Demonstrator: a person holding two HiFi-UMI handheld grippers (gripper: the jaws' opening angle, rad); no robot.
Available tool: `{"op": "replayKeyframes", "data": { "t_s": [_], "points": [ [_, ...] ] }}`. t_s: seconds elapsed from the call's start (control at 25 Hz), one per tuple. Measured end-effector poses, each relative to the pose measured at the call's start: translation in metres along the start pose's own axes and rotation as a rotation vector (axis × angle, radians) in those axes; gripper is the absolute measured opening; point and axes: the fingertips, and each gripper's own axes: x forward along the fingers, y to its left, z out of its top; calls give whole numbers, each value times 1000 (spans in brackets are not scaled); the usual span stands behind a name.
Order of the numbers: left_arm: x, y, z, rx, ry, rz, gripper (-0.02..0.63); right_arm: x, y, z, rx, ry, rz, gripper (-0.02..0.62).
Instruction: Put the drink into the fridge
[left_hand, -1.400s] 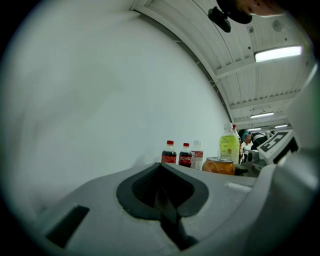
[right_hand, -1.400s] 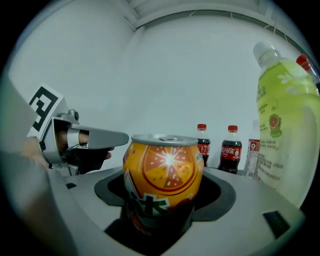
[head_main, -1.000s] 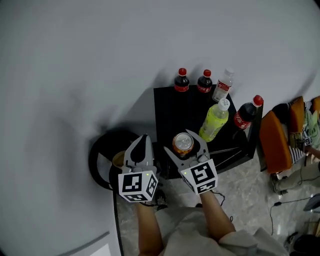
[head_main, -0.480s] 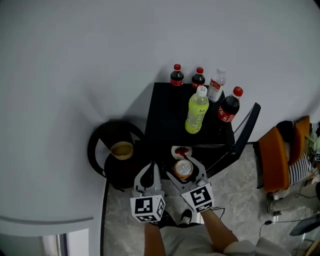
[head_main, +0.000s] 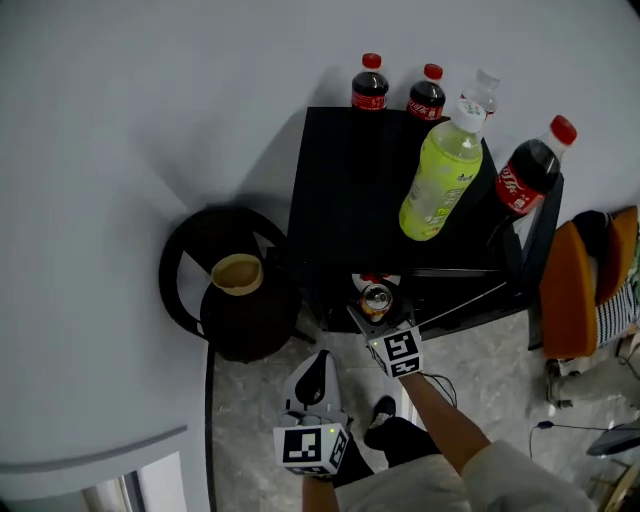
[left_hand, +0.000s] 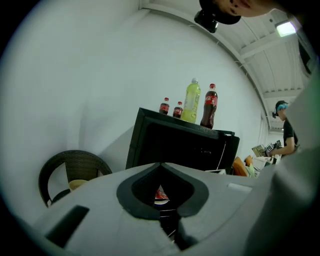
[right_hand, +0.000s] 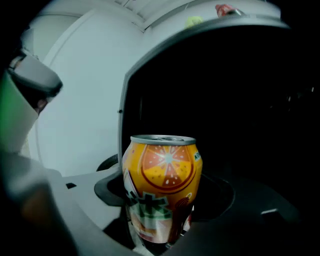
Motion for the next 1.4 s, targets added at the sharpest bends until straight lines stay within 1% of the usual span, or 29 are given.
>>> {"op": "replayKeyframes", "data": {
  "t_s": [0.08, 0.16, 0.28, 0.4, 0.52, 0.68, 0.84, 0.96, 1.04, 1.12, 1.2, 1.28, 1.4],
  "points": [
    [7, 2, -15, 1, 8, -28, 9, 29, -4, -18, 26, -28, 21, 305],
    [14, 6, -26, 6, 6, -59, 9, 57, -10, -33, 26, -39, 18, 305],
    [21, 17, -41, 7, -12, -76, 9, 90, -24, -52, 44, -17, -25, 305],
    [30, 28, -58, 16, -12, -81, 9, 115, -36, -63, 61, 4, -61, 305],
    [35, 36, -66, 7, -13, -86, 9, 130, -41, -73, 68, 27, -89, 305],
    [37, 39, -70, 2, -20, -88, 9, 141, -43, -78, 72, 24, -111, 305],
    [36, 34, -73, 14, -20, -87, 9, 144, -43, -78, 53, 8, -114, 305],
    [34, 34, -73, -2, -21, -61, 9, 147, -37, -79, 14, 11, -90, 305],
    [30, 30, -68, -8, -15, -52, 9, 145, -32, -85, 32, 48, -70, 305],
    [23, 24, -60, 0, 0, -57, 9, 130, -32, -87, 43, 92, -69, 305],
    [15, 22, -44, 12, 5, -52, 9, 101, -36, -77, 38, 105, -72, 305],
    [6, 22, -24, 24, -1, -29, 9, 65, -39, -66, 37, 106, -81, 305],
    [-7, 12, 6, 60, -6, -6, 9, 13, -34, -41, 63, 94, -93, 305]
  ]
}}
